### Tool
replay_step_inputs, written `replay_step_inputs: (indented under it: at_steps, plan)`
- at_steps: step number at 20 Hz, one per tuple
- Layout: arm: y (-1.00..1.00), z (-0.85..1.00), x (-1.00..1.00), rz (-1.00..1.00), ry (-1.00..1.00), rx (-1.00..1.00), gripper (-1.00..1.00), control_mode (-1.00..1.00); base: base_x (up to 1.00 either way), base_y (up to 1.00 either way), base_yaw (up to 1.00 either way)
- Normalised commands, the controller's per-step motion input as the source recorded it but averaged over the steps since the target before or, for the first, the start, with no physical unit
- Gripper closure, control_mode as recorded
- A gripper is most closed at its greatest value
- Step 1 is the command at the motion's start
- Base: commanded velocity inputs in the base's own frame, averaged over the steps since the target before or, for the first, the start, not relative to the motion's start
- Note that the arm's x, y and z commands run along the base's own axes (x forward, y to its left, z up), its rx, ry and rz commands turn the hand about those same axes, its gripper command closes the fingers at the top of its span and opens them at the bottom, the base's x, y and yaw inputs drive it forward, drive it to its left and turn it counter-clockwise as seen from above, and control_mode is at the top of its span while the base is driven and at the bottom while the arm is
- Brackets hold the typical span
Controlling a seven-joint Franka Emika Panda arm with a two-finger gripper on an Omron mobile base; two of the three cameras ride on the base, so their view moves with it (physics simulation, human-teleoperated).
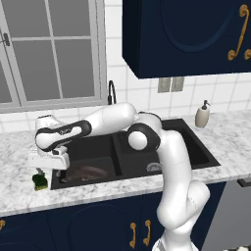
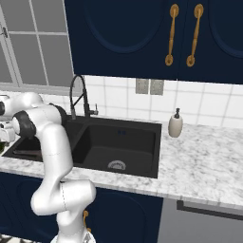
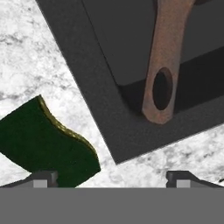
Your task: Pick the pan and sponge and place them into the sink. Then turn on the water.
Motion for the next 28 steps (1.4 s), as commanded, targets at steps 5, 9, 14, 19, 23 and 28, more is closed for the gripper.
replay_step_inputs:
  at_steps: [5, 9, 14, 19, 23, 28]
  plan:
    - [0.18, 0.00, 0.00, 0.10, 0.00, 0.00, -1.00, -1.00, 0.00, 0.00, 0.00]
    - [0.09, 0.00, 0.00, 0.26, 0.00, 0.00, -1.00, -1.00, 0.00, 0.00, 0.00]
    - [0.08, 0.00, 0.00, 0.25, -0.03, 0.05, -1.00, -1.00, 0.00, 0.00, 0.00]
    - [0.17, -0.11, 0.00, 0.10, -0.07, 0.08, -1.00, -1.00, 0.00, 0.00, 0.00]
    - [0.03, -0.26, 0.03, 0.00, -0.02, 0.03, -1.00, -1.00, 0.00, 0.00, 0.00]
    - [0.02, -0.26, 0.00, 0.00, -0.01, 0.01, -1.00, -1.00, 0.00, 0.00, 0.00]
